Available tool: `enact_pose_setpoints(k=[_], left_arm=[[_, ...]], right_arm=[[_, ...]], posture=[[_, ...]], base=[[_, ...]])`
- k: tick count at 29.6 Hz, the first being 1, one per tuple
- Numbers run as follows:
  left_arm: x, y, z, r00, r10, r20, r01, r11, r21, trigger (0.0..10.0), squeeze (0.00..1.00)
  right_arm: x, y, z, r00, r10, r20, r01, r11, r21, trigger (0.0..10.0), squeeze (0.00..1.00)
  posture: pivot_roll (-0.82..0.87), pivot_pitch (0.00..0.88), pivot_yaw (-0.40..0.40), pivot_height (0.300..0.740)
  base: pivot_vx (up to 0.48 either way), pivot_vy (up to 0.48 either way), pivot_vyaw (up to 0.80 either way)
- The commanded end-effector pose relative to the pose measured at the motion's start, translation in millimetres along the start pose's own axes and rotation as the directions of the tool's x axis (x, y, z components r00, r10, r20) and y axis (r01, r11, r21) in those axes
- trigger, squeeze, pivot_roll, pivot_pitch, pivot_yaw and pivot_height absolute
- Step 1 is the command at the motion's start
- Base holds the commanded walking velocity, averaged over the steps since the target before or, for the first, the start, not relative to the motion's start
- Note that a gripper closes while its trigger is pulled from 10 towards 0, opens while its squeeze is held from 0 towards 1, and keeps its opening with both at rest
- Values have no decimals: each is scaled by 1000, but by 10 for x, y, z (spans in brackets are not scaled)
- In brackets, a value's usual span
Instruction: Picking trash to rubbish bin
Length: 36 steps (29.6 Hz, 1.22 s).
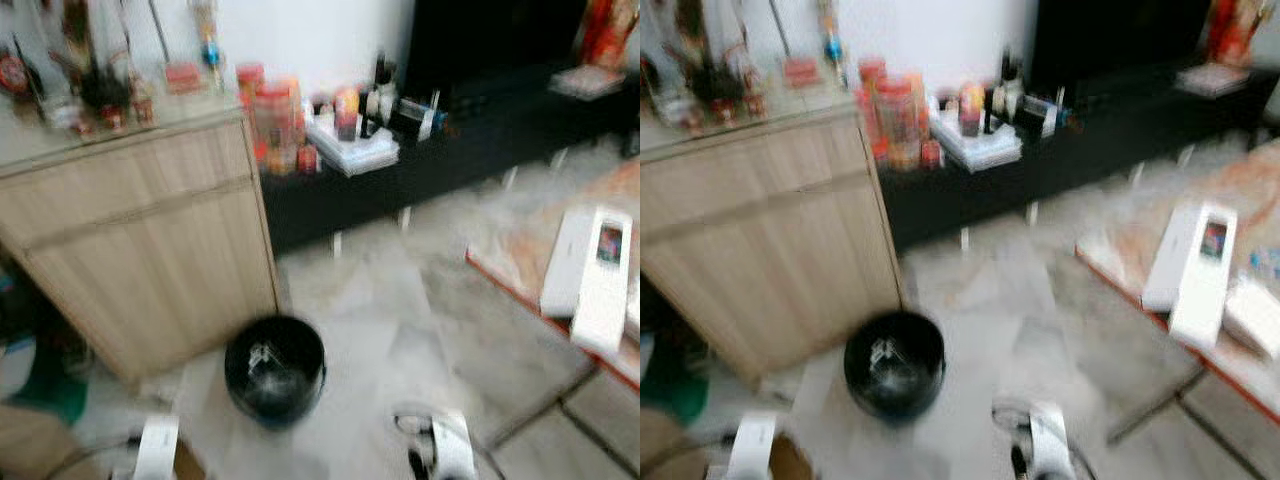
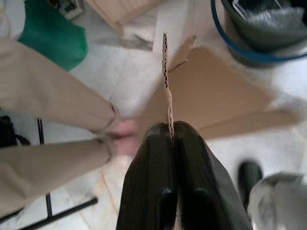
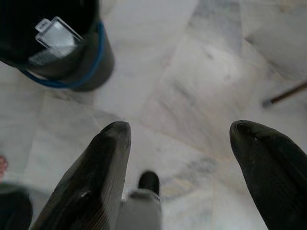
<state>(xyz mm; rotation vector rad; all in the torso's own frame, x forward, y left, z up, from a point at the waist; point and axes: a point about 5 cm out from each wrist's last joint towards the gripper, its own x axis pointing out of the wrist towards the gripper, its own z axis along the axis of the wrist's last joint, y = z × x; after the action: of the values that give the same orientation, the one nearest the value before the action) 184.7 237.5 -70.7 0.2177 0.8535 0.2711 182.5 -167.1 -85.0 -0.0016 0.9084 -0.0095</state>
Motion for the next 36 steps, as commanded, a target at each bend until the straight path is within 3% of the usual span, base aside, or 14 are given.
enact_pose_setpoints(k=[1, 11, 14, 17, 21, 27, 29, 33, 36], left_arm=[[25, 132, 83, 999, 34, 39, -34, 999, 20, 10000, 0], [79, 323, 518, 973, 104, 207, -99, 994, -35, 10000, 0], [88, 320, 651, 963, 91, 252, -87, 996, -27, 10000, 0], [86, 208, 890, 941, 19, 337, -30, 999, 26, 10000, 0], [78, 104, 1013, 928, -29, 373, 13, 999, 44, 10000, 0], [48, -104, 1240, 895, -116, 430, 116, 993, 27, 10000, 0], [15, -253, 1328, 867, -202, 455, 200, 978, 52, 10000, 0], [0, -341, 1369, 856, -245, 456, 247, 967, 56, 10000, 0], [-22, -490, 1387, 836, -334, 435, 344, 937, 58, 10000, 0]], right_arm=[[17, 100, 62, 1000, 24, 18, -25, 1000, 9, 10000, 0], [24, 126, 104, 999, 38, 36, -38, 999, 8, 10000, 0], [27, 131, 121, 998, 41, 41, -41, 999, 9, 10000, 0], [33, 136, 159, 997, 46, 55, -46, 999, 13, 10000, 0], [35, 129, 171, 997, 45, 57, -46, 999, 15, 10000, 0], [37, 158, 191, 995, 74, 66, -76, 997, 29, 10000, 0], [40, 210, 216, 991, 114, 73, -115, 993, 20, 10000, 0], [46, 229, 247, 989, 125, 78, -127, 992, 20, 10000, 0], [51, 306, 295, 978, 192, 82, -195, 981, 26, 10000, 0]], posture=[[-35, 0, 32, 740], [-32, 0, 32, 740], [-26, 0, 29, 740], [-29, 0, 27, 740], [-31, 0, 25, 740], [-37, 5, 23, 740], [-37, 5, 23, 740], [-37, 14, 19, 740], [-37, 17, 17, 740]], base=[[420, 0, 0], [429, 0, 0], [445, 0, 0], [436, 0, 0], [406, 0, 0], [226, 0, 0], [0, 0, 0], [0, 0, 0], [0, 0, 0]])
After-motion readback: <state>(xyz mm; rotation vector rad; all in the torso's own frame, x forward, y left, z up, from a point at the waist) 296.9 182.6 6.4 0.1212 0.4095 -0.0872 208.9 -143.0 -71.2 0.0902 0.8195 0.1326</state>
